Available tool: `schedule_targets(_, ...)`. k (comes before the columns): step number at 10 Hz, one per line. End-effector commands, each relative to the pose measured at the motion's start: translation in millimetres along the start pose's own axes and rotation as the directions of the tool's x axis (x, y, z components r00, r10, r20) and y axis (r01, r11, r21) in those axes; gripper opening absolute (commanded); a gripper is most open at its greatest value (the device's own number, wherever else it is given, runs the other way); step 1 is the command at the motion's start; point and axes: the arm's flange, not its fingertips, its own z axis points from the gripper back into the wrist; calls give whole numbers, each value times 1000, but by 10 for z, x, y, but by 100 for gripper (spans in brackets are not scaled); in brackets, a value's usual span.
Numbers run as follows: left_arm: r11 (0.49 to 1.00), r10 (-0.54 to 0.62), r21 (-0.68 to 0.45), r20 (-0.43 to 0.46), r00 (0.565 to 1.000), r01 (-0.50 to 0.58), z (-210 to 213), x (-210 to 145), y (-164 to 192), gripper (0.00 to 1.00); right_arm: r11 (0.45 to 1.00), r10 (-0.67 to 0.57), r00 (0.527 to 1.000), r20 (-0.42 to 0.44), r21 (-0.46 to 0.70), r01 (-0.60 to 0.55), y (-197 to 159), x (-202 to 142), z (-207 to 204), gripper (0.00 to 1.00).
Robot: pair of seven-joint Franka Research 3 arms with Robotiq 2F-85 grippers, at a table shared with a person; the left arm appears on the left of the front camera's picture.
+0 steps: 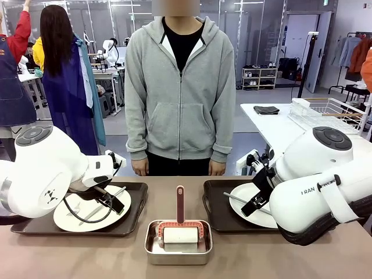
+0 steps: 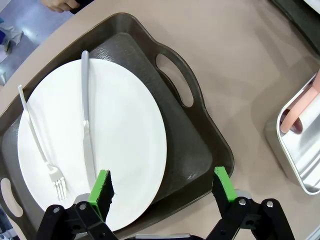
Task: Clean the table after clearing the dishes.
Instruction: When the left (or right) Handle tray is removed, use the left hand (or right hand) to clean the left (or right) side of the table with the Lint Roller.
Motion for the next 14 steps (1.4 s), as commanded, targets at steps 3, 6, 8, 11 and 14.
schedule_targets(3,993,38,-111,-24,999,-40,108,319,169,100,995,-23,1000,6,102,22,-125,148,122,100)
schedule_targets(6,907,125,-399,-50,991,-135,528,451,585,100,895,-165,986,0,420,150,-591,449,397,100)
schedule_targets(8,695,233,-692,-42,972,-197,785,323,938,100,691,-352,936,-29,666,281,-855,321,579,100)
schedule_targets(11,381,336,-907,-45,941,-180,946,-238,1261,100,454,-580,813,-49,809,373,-1170,-257,766,100)
schedule_targets(14,241,593,-920,-111,797,-308,969,-911,1773,100,288,-771,625,-127,805,519,-1401,-803,830,100)
